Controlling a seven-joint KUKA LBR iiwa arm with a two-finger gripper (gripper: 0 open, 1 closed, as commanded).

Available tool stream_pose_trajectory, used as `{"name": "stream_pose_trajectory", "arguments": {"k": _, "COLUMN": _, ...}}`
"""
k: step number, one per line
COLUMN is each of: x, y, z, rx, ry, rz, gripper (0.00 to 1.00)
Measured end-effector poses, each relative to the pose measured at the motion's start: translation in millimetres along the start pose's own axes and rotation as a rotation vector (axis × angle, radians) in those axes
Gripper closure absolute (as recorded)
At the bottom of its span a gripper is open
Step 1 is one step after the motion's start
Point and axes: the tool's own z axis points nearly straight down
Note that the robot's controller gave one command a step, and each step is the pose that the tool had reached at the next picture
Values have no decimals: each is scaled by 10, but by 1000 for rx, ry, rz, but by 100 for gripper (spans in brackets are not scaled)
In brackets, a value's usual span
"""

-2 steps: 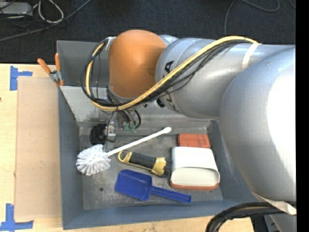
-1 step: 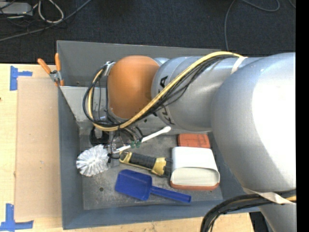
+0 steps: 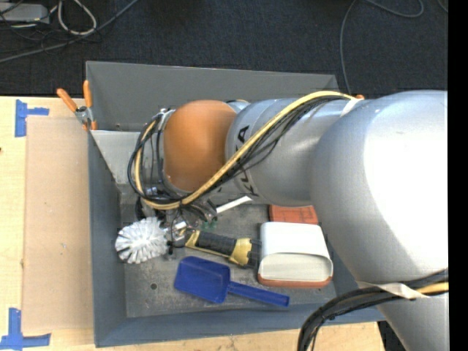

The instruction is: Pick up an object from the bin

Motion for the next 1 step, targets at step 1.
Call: {"name": "stream_pose_trajectory", "arguments": {"k": 1, "x": 104, "y": 112, "z": -195, "rx": 0, "ry": 8, "rz": -140, "gripper": 0}}
